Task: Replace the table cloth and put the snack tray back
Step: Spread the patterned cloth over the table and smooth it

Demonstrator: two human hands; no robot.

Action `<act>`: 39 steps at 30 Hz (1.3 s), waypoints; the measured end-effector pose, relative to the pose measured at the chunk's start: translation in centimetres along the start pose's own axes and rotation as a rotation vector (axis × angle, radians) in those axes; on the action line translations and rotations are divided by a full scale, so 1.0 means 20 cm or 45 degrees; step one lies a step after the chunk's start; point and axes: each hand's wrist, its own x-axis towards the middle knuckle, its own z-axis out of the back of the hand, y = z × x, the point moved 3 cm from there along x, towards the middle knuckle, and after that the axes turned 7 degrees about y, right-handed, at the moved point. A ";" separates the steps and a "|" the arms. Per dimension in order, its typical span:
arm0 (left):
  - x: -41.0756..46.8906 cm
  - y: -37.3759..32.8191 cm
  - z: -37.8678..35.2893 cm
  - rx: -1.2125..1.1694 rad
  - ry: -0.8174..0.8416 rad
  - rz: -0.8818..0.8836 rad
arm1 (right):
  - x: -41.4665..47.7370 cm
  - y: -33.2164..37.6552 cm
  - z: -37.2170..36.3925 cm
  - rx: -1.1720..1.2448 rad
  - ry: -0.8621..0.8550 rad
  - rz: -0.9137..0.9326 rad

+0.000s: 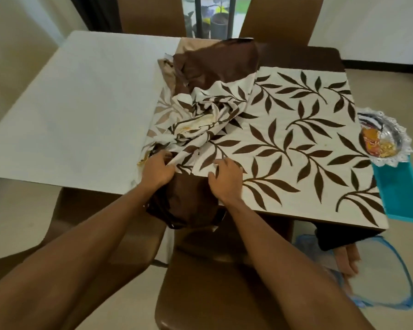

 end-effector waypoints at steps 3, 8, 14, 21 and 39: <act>0.04 0.10 0.12 0.258 -0.183 0.127 | -0.03 0.09 -0.13 -0.148 0.035 -0.072; 0.01 0.19 0.07 0.346 0.021 0.323 | -0.03 0.08 -0.16 -0.320 0.183 -0.088; 0.11 0.24 0.22 0.191 -0.034 0.128 | -0.02 0.10 -0.13 -0.276 0.248 -0.119; 0.19 0.49 0.67 0.274 -0.176 0.224 | -0.02 0.08 -0.14 -0.267 0.262 -0.117; 0.39 0.84 0.94 0.332 -0.088 0.190 | 0.05 0.65 -0.54 -0.301 0.126 0.001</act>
